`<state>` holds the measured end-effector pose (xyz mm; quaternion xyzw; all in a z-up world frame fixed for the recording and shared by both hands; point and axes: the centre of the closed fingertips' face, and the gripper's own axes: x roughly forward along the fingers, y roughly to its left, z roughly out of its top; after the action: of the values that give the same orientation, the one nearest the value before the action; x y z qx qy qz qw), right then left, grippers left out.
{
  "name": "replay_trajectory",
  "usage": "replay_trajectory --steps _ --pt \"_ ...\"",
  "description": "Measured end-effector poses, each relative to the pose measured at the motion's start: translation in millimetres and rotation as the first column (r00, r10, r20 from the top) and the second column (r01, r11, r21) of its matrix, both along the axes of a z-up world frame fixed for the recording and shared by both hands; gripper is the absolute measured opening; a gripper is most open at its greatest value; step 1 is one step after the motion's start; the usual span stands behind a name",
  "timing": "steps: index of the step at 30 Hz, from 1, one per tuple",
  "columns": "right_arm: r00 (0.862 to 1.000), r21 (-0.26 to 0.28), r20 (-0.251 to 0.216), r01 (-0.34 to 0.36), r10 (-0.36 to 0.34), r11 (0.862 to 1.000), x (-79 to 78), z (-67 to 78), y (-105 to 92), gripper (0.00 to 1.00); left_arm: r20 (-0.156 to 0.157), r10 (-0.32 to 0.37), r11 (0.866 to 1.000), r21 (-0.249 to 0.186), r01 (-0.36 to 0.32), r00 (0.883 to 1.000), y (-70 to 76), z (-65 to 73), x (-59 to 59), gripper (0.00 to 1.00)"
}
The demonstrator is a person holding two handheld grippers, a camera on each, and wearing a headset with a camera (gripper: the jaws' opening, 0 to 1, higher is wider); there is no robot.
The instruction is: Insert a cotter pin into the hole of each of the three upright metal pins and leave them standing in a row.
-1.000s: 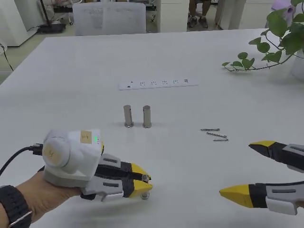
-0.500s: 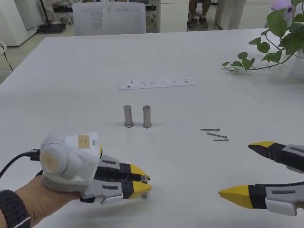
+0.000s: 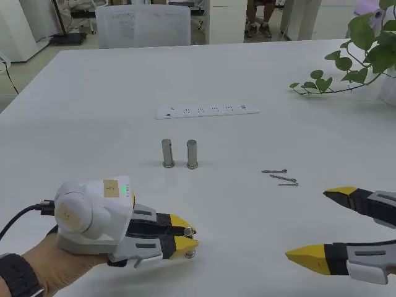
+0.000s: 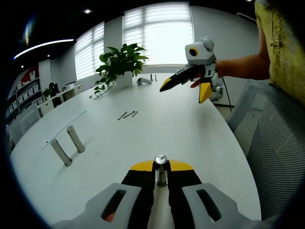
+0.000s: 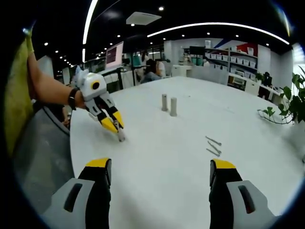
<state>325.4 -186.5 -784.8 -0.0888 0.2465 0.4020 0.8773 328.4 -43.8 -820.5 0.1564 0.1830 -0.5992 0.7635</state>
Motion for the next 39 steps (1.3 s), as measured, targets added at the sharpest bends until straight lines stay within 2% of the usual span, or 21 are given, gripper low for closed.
replay_trajectory --steps 6,13,25,28,39 --pt "1.000 0.000 0.001 -0.001 0.001 1.000 0.2 0.9 -0.4 0.86 -0.002 0.004 1.000 -0.001 -0.004 1.000 -1.4 0.9 1.4 0.08" --pt "1.000 0.000 0.003 0.004 -0.004 1.000 0.8 1.8 -1.9 0.86 -0.011 0.009 1.000 0.007 -0.009 1.000 -2.3 -1.4 2.1 0.18" --pt "1.000 0.001 0.001 0.007 -0.007 1.000 0.4 -0.1 -2.7 0.86 -0.013 0.003 1.000 0.019 -0.003 1.000 -3.6 -5.4 2.7 0.16" --pt "1.000 0.000 0.000 0.006 -0.006 1.000 0.4 -0.5 -2.5 0.86 -0.012 -0.004 1.000 0.030 0.004 1.000 -2.8 -7.9 1.5 0.09" --pt "1.000 0.000 -0.004 0.005 -0.005 1.000 -0.5 -2.0 -1.4 0.86 -0.020 -0.017 1.000 0.017 0.018 1.000 -1.9 -8.1 1.5 0.07"
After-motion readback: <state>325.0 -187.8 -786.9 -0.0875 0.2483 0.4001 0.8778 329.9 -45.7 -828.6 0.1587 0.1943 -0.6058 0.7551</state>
